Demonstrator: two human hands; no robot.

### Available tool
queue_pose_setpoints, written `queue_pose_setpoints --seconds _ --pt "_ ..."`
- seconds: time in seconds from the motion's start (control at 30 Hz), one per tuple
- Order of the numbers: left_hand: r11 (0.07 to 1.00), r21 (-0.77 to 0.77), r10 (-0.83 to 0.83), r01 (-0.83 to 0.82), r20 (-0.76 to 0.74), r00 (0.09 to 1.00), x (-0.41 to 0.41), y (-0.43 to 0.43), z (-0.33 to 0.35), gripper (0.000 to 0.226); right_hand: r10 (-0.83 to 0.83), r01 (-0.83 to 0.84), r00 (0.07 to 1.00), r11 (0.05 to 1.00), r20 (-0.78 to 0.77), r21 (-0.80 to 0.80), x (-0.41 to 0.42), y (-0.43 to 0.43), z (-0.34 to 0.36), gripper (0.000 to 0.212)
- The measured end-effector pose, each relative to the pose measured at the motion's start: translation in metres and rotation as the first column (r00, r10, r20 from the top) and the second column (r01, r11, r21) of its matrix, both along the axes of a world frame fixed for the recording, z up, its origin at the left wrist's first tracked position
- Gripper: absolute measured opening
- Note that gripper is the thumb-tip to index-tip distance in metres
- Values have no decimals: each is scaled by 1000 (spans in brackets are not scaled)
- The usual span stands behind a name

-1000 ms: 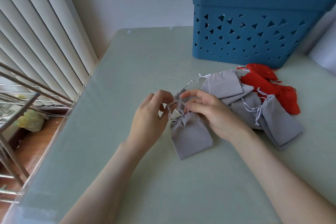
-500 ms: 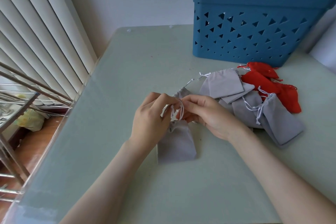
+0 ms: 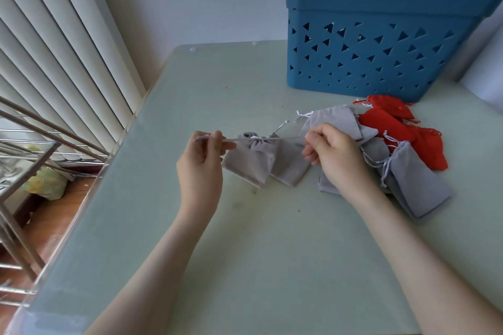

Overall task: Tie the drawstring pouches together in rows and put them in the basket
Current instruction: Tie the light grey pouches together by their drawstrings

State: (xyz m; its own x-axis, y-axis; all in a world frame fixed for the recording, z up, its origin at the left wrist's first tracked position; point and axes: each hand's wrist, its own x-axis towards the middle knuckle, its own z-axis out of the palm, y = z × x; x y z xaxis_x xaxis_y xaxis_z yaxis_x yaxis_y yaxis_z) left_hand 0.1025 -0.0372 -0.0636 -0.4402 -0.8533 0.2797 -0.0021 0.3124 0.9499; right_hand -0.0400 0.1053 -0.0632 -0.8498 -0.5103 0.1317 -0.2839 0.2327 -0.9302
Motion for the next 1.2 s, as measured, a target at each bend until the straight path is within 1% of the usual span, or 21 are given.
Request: queue_pose_setpoints --seconds 0.1,0.17,0.23,0.3,0.33,0.4,0.47,0.53,0.6,0.67,0.7,0.73,0.77,0.8,0.83,0.87,0.9,0.93,1.03,1.13,1.2 --pt "1000 -2 20 -20 6 1000 0 5 2 28 -59 62 996 997 -65 35 -3 1 0 25" --pt "999 37 13 -12 -28 1000 0 5 3 26 -76 78 993 997 -88 20 -1 0 0 21" --pt "991 115 -51 62 -94 994 -1 4 5 23 -93 89 987 995 -130 -42 0 1 2 15" --pt "964 170 -182 206 -147 972 0 5 8 21 -84 66 980 993 -180 -103 3 4 5 7" --pt "945 172 -253 278 -154 955 0 7 10 20 -54 32 980 993 -192 -117 5 4 7 6" --pt "904 157 -376 398 -149 914 2 10 12 17 73 -98 974 989 -214 -107 11 3 9 18" --pt "840 165 -485 517 -198 852 2 12 13 13 257 -276 927 960 -275 -34 21 -3 10 25" --pt "769 186 -557 611 -275 784 3 12 13 15 396 -413 862 911 -317 14 29 -9 7 28" --pt "707 200 -600 678 -338 725 5 11 15 15 440 -462 851 887 -286 -10 32 -12 4 23" --pt "656 204 -638 727 -365 678 6 12 17 6 431 -451 872 892 -231 -37 30 -11 5 13" --pt "650 212 -643 730 -359 677 6 13 17 7 441 -455 880 889 -179 -50 29 -10 6 8" --pt "666 221 -633 712 -337 697 6 14 16 10 464 -473 879 878 -113 -75 28 -8 7 7" --pt "722 204 -602 661 -284 746 6 16 14 11 497 -499 866 860 -50 -108 28 -7 9 8" --pt "809 146 -540 569 -197 818 6 18 12 13 528 -524 849 842 -1 -131 28 -5 10 9" --pt "895 37 -440 444 -81 894 5 19 9 15 551 -543 834 829 34 -131 28 -4 11 9" --pt "938 -97 -331 332 33 943 5 21 7 17 566 -558 822 823 59 -108 29 -2 12 10" --pt "942 -207 -247 266 113 962 5 22 6 18 575 -570 815 818 78 -80 29 -1 13 12" --pt "933 -258 -219 251 146 965 5 23 6 18 577 -575 812 817 92 -49 29 -1 13 13" --pt "913 -300 -226 276 191 955 5 26 3 15 562 -565 823 825 88 12 28 -2 11 9" --pt "926 -269 -206 264 224 952 3 27 2 9 542 -543 840 838 34 51 26 -4 7 6" --pt "939 -215 -208 267 262 942 1 23 -1 9 527 -528 849 849 49 31 25 -4 6 5"
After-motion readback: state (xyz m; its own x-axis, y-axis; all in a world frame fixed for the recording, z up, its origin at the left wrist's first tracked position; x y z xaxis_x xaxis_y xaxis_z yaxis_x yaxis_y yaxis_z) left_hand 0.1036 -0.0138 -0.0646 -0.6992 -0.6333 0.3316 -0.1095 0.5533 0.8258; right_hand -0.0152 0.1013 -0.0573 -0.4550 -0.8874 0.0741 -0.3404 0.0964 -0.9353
